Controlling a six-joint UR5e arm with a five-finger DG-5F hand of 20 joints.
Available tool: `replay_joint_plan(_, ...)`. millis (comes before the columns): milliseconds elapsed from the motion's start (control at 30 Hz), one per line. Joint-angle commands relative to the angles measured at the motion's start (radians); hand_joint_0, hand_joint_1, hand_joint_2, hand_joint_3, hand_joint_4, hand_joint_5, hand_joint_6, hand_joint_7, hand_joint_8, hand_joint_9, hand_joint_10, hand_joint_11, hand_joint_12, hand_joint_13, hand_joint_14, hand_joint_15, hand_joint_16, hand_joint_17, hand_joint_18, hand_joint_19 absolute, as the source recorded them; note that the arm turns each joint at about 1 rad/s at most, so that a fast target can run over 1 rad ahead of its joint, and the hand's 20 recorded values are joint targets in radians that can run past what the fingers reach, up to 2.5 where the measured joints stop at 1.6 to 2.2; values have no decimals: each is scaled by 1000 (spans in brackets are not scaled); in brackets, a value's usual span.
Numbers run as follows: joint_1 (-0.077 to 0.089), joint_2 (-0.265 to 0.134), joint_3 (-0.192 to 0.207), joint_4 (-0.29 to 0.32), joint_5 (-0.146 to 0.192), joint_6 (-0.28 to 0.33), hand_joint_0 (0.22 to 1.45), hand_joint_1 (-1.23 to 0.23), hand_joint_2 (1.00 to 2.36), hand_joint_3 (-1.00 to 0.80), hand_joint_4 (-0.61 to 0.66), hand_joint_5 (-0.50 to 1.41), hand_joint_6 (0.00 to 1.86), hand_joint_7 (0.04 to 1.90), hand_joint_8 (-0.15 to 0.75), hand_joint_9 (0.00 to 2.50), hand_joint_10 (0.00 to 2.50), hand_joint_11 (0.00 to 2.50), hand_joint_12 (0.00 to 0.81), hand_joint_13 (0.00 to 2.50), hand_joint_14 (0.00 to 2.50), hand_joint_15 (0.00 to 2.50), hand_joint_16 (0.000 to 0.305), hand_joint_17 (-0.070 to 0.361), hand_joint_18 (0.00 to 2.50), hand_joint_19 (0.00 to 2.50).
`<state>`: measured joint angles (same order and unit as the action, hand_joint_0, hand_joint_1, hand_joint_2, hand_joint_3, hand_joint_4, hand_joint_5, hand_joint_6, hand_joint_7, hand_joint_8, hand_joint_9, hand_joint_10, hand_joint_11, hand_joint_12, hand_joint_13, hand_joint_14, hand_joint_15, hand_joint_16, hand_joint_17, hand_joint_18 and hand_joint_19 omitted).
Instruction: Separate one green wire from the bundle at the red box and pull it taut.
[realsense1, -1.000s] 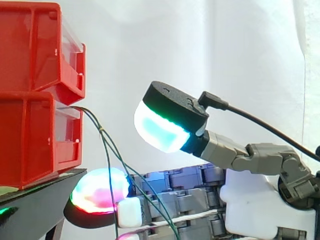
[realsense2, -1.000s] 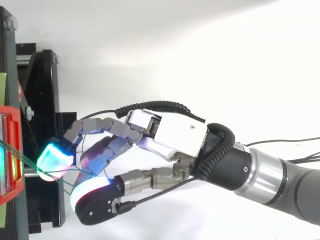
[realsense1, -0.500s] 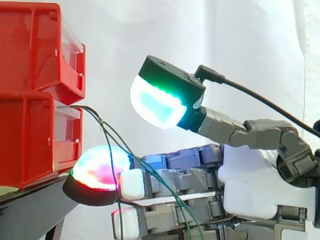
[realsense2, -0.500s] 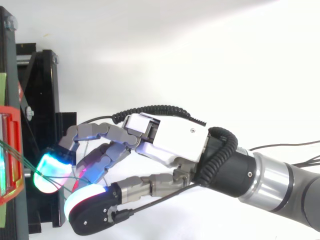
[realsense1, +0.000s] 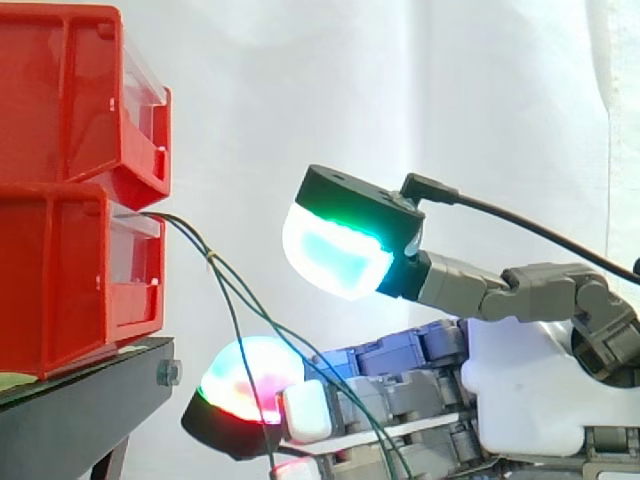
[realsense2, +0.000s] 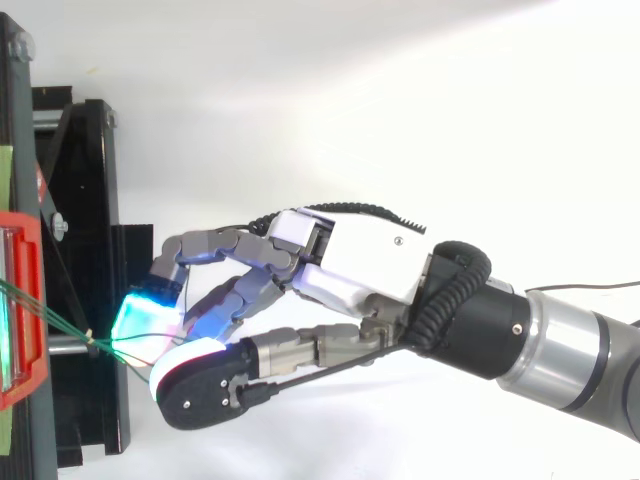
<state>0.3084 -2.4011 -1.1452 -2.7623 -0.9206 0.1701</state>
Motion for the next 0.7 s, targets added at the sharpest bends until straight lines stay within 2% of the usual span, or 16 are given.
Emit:
replay_joint_plan(0, -5, 11, 2, -28, -1, 11, 600, -671, 1007, -425, 155, -77, 503, 1204, 198, 1120, 21, 566, 307, 985, 25, 627, 36, 81, 590, 500)
replay_joint_plan(33, -5, 28, 1, -46, -1, 5, 599, -671, 1006, -422, 164, -77, 503, 1205, 192, 1121, 19, 563, 308, 986, 25, 620, 36, 81, 589, 506)
replay_joint_plan(167, -3, 53, 2, -82, -1, -20, 599, -671, 1007, -421, 155, -75, 502, 1241, 194, 1121, 19, 563, 307, 984, 26, 628, 36, 81, 591, 507)
replay_joint_plan(400, 1, 53, 28, -82, 2, -53, 603, -680, 1008, -396, 131, -71, 501, 1311, 199, 1126, 21, 574, 309, 985, 25, 626, 36, 81, 596, 506)
replay_joint_plan(500, 1, 53, 33, -74, 6, -112, 606, -707, 1008, -389, 125, -70, 500, 1339, 198, 1116, 21, 583, 308, 984, 25, 621, 36, 81, 594, 506)
replay_joint_plan(667, 3, 51, 33, -54, 5, -149, 604, -750, 1008, -388, 110, -84, 541, 1286, 198, 1102, 19, 596, 308, 975, 23, 626, 36, 81, 590, 502)
